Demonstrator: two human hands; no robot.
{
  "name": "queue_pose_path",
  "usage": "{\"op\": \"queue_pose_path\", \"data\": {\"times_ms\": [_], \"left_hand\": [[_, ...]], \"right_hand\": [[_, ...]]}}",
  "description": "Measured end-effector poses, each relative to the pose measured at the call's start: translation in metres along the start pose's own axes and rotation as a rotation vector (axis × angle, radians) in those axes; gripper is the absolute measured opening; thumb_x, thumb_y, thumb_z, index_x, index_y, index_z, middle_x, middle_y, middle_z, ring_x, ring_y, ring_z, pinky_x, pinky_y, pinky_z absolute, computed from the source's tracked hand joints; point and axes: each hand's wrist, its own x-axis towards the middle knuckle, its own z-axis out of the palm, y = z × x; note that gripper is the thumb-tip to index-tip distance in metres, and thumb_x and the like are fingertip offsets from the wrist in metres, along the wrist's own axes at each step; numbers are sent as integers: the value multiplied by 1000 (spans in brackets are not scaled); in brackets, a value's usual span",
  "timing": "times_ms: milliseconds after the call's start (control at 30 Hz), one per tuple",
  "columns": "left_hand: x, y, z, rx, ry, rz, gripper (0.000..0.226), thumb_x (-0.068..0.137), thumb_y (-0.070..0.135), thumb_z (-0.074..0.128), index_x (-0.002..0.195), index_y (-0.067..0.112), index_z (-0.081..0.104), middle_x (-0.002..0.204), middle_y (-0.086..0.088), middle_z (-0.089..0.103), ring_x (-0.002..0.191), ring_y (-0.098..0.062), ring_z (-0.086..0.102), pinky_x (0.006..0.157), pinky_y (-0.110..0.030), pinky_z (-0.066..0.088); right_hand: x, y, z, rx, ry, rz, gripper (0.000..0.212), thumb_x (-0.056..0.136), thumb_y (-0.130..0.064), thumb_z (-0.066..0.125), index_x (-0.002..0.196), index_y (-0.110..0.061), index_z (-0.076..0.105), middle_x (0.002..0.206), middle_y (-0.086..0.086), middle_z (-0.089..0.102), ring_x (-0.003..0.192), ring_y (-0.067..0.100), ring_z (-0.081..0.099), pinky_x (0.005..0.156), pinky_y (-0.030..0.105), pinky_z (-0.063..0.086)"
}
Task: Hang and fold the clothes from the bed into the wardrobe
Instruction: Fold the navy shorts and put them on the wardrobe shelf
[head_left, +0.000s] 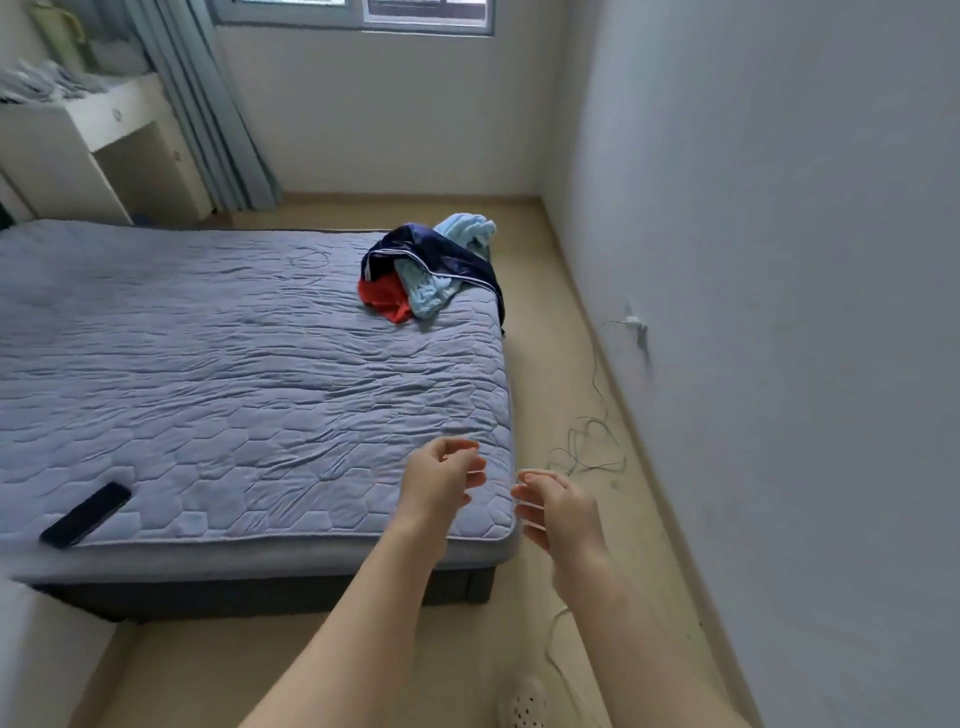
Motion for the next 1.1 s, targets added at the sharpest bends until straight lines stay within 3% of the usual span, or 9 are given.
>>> {"op": "queue_pose_path", "data": {"times_ms": [233, 633, 833, 1100], "left_hand": [[102, 46, 112, -8, -82, 3, 16, 90, 6, 48, 82, 17, 58, 75, -1, 62, 65, -10, 58, 61, -24, 39], [260, 123, 266, -39, -147, 2, 17, 92, 7, 46, 85, 17, 57, 77, 0, 62, 69, -10, 58, 64, -25, 40], [376, 149, 304, -57, -160, -6, 16, 92, 9, 46, 85, 18, 58, 80, -1, 62, 72, -11, 59, 65, -26, 42], [525, 199, 305, -50, -35, -71, 14, 92, 8, 45, 92, 14, 57, 76, 0, 60, 66, -9, 56, 63, -24, 40]], "right_hand": [[112, -80, -52, 68, 53, -19, 19, 91, -10, 50, 77, -15, 62, 71, 2, 59, 64, 15, 49, 60, 25, 36], [284, -192, -114, 16, 109, -10, 15, 92, -12, 50, 83, -13, 62, 77, 3, 60, 68, 15, 52, 63, 27, 40], [398, -241, -98, -37, 109, 7, 14, 91, -14, 50, 84, -13, 62, 77, 2, 59, 68, 15, 52, 63, 26, 40], [533, -311, -43, -61, 75, 81, 14, 91, -14, 51, 81, -14, 61, 77, 2, 59, 69, 16, 53, 64, 27, 41]]}}
